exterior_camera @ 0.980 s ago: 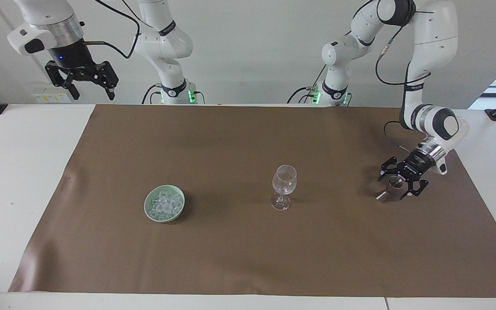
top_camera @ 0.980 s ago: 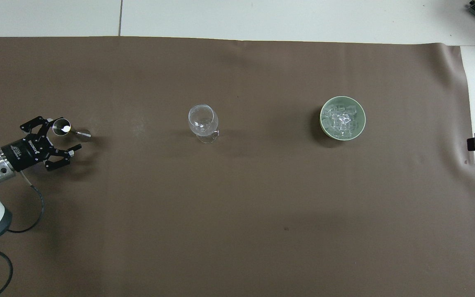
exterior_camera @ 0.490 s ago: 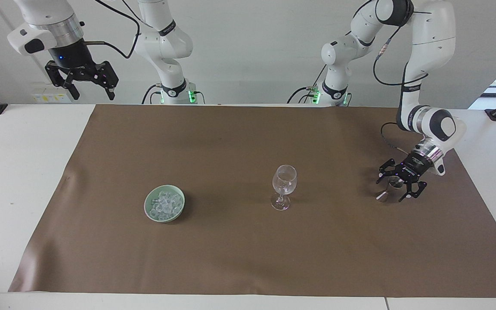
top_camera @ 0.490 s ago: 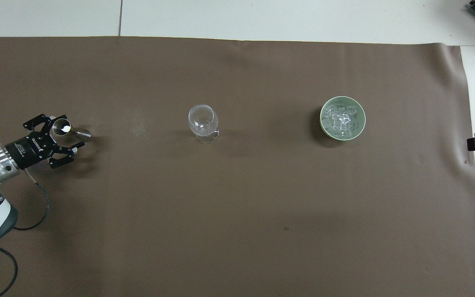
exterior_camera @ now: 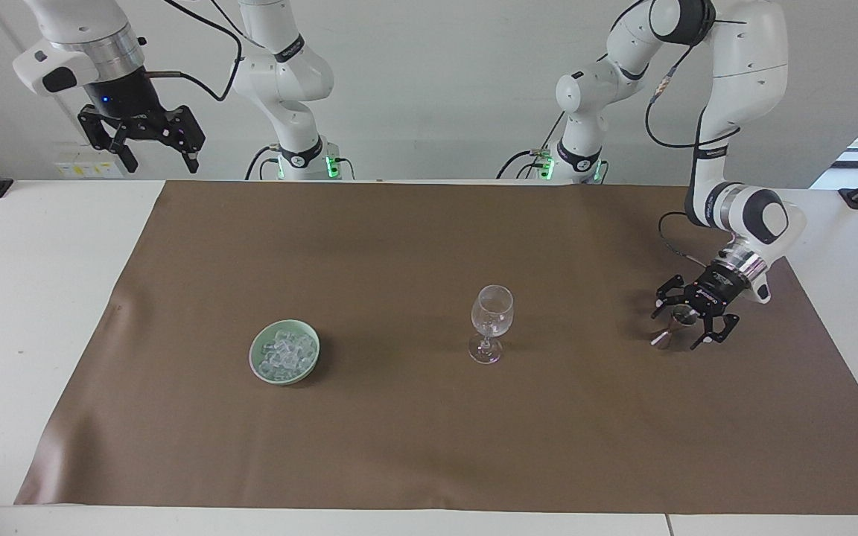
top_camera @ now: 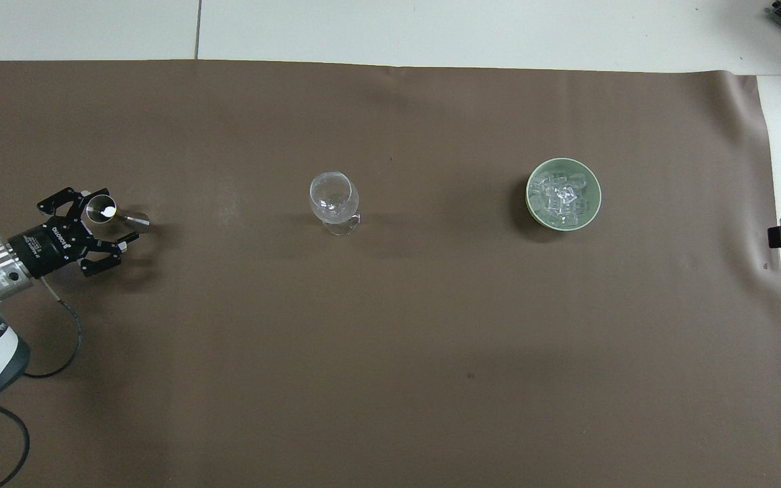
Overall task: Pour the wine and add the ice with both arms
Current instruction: 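Close the left gripper around the silver jigger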
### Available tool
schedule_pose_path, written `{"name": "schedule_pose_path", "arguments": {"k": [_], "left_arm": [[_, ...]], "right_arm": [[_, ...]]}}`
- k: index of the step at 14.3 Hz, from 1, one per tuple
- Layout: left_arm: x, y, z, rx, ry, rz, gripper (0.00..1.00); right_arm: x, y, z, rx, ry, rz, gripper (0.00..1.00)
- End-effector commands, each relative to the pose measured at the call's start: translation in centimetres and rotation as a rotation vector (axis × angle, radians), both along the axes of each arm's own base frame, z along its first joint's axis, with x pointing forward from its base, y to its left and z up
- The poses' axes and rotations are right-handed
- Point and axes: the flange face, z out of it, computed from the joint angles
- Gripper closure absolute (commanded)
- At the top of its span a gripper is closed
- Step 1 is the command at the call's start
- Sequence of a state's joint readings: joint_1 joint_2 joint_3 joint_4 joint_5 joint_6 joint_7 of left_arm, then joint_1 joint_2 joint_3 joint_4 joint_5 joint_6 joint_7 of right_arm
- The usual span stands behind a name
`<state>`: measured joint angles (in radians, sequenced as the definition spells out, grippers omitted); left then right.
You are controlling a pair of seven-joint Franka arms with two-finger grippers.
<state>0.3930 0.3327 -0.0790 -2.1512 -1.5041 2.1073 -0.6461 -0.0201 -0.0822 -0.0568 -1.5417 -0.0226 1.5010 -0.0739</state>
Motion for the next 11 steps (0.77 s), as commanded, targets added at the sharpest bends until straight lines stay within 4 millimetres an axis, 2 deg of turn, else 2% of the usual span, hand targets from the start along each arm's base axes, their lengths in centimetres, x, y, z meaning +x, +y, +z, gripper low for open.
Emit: {"name": "schedule_pose_path", "arguments": {"k": [1,5,11], "left_arm": [[-0.34,-0.33,-0.27,0.009,-0.003,0.023,0.05],[-0.32,-0.41,-0.27,0.008,-0.004,0.023,0.10],[-0.31,-0.43,-0.33,0.002,-0.002,0.027,0.32]], "right_arm": [[-0.16,-0.21,-0.02,-0.001,0.007,0.018,0.00],[-0.16,-0.21,-0.02,-0.001,0.007,0.018,0.00],[-0.16,-0.21,-0.02,-0.001,0.007,0.018,0.00]]}}
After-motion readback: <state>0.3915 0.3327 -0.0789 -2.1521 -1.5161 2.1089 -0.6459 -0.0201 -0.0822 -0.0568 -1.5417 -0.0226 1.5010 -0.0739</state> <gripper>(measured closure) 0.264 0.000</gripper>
